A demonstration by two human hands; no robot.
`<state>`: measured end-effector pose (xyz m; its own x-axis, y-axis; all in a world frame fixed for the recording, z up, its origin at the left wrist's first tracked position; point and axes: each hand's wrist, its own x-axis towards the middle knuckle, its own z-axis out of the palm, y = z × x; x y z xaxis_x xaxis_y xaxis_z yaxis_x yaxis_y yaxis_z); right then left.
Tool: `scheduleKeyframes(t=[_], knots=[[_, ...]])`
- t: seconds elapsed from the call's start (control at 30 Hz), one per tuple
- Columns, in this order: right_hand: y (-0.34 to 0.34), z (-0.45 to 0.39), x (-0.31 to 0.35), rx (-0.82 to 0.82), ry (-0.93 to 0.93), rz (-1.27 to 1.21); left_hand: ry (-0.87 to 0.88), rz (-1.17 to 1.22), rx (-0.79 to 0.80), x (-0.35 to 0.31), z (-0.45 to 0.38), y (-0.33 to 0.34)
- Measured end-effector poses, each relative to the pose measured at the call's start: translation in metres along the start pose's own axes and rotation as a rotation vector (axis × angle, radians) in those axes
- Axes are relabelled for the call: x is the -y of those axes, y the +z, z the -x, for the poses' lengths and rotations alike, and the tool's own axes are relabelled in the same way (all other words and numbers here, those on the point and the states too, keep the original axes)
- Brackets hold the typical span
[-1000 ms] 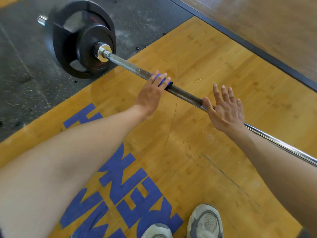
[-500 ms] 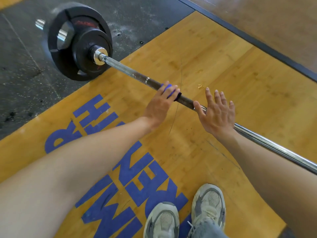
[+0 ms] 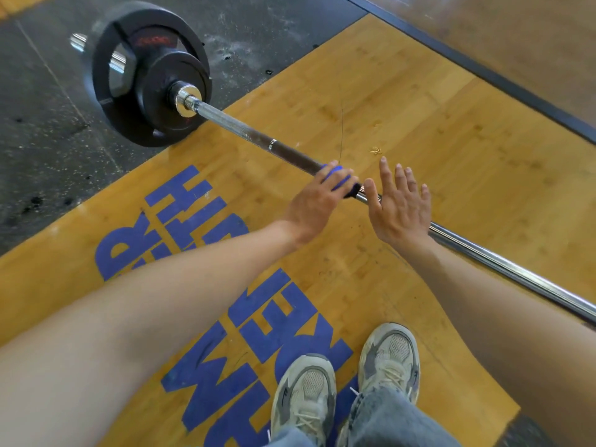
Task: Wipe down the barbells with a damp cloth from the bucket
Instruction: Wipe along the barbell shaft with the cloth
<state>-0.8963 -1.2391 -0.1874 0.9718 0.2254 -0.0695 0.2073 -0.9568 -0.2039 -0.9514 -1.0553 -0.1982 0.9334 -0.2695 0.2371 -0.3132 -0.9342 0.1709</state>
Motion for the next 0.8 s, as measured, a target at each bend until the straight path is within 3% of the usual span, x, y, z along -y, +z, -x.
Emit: scheduleKeyframes(t=[0.1,0.27,0.47,0.7,0.8], knots=[[-0.003,0.007,0.003,0.04,0.004,-0.014,0.081,-0.018,0.042,0.011,0.008,-0.008],[-0.001,0.017,0.005,0.049,-0.003,-0.016,-0.273,-0.03,0.035,0.038,0.003,-0.02],[0.002,0.028,0.01,0.041,-0.004,-0.018,0.03,-0.085,-0.045,-0.022,0.022,-0.011],[0.002,0.047,0.018,0.045,-0.016,-0.036,-0.252,-0.104,-0.018,0.008,0.035,-0.024],[0.004,0.056,0.021,0.049,-0.027,-0.034,-0.09,-0.246,-0.015,-0.02,0.05,-0.023]])
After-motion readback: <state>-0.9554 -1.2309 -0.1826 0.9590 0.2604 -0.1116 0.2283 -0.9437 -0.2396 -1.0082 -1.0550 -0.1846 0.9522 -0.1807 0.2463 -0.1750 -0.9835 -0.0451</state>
